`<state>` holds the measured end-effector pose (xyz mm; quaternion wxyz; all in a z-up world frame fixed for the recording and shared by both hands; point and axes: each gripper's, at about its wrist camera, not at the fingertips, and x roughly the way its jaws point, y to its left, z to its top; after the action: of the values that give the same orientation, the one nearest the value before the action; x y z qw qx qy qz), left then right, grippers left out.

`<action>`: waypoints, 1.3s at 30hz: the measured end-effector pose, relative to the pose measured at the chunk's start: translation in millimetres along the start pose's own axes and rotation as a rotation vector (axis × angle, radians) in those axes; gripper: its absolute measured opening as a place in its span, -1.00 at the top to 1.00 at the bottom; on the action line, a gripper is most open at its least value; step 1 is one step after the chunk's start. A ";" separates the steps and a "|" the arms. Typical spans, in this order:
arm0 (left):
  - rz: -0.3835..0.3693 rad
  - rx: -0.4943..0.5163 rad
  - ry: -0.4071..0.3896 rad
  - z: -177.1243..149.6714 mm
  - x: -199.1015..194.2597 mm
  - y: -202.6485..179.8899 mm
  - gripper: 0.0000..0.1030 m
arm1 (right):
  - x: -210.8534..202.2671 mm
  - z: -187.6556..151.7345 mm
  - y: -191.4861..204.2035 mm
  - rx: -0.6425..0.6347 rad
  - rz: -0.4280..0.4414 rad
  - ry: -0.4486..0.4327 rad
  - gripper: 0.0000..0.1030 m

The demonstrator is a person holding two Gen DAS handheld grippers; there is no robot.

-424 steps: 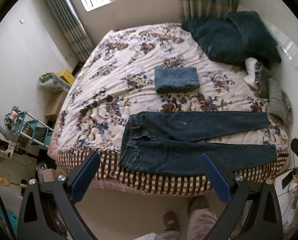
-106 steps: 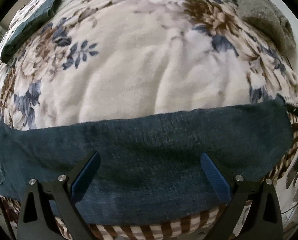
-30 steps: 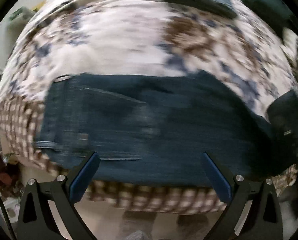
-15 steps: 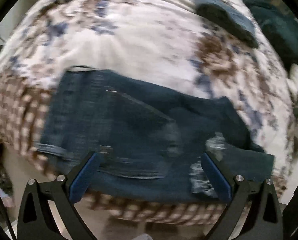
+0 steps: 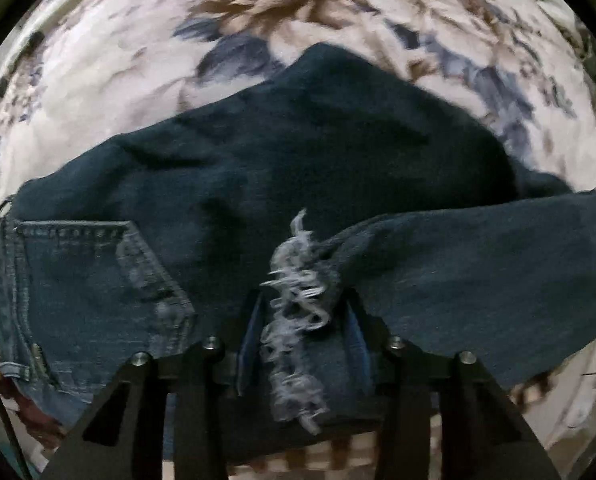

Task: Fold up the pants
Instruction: 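Grasp the waistband with the left gripper and lift it while the right gripper holds the fold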

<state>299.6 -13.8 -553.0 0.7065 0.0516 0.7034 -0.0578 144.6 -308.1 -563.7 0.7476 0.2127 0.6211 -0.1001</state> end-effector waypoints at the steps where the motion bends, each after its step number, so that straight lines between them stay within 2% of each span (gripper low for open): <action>1: -0.008 -0.003 -0.007 -2.0 1.8 3.4 0.21 | 4.2 1.6 2.4 -0.013 -0.023 0.012 -0.42; 6: -0.033 -0.041 -0.014 -2.0 -9.0 8.8 0.22 | 29.0 5.2 11.8 -0.066 -0.116 0.087 -0.42; 8: -0.100 -0.125 -0.050 -7.1 -27.8 23.9 0.22 | 26.6 9.4 12.5 -0.054 -0.093 0.093 -0.42; 9: -0.157 -0.191 -0.101 -13.2 -42.7 36.6 0.21 | 24.0 11.5 12.9 -0.043 -0.071 0.096 -0.42; 11: -0.227 -0.313 -0.175 -28.9 -63.5 62.8 -0.03 | 19.2 13.8 16.0 -0.035 -0.051 0.104 -0.42; 13: -0.314 -0.503 -0.229 -57.5 -75.4 104.2 -0.52 | 15.2 14.9 24.9 -0.046 -0.030 0.116 -0.42; 15: -0.354 -0.671 -0.243 -80.5 -74.8 134.4 -0.68 | 14.0 14.6 41.1 -0.083 -0.024 0.128 -0.42; 19: -0.406 -1.024 -0.283 -139.5 -54.3 205.9 -0.67 | 22.3 13.3 79.2 -0.147 -0.017 0.160 -0.42; 21: -0.436 -1.149 -0.307 -151.7 -38.3 224.5 -0.67 | 29.7 14.6 100.1 -0.182 -0.015 0.174 -0.42; 24: -0.491 -1.284 -0.356 -157.6 -18.3 249.2 -0.63 | 37.9 11.1 128.7 -0.229 -0.028 0.178 -0.42; 27: -0.494 -1.315 -0.407 -147.1 -8.0 261.4 -0.63 | 47.3 10.0 150.8 -0.261 -0.037 0.189 -0.42; 31: -0.480 -1.303 -0.381 -136.5 17.1 272.9 -0.70 | 58.0 10.1 173.7 -0.280 -0.036 0.203 -0.42; 33: -0.463 -1.298 -0.378 -134.5 12.9 273.1 -0.71 | 62.4 9.4 182.4 -0.289 -0.040 0.209 -0.42; 35: -0.435 -1.303 -0.395 -133.8 0.5 270.0 -0.60 | 66.4 7.7 191.4 -0.300 -0.041 0.210 -0.42; 36: -0.424 -1.305 -0.417 -133.9 -9.7 267.1 -0.38 | 68.6 7.3 195.8 -0.304 -0.039 0.209 -0.42; 39: -0.367 -1.252 -0.472 -130.8 -31.9 258.7 -0.33 | 73.2 2.9 206.3 -0.323 -0.045 0.210 -0.42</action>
<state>210.1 262.3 -523.9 0.7164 -0.4993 0.4291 0.2308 247.8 -117.5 -594.3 0.7006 0.0854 0.7084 0.0069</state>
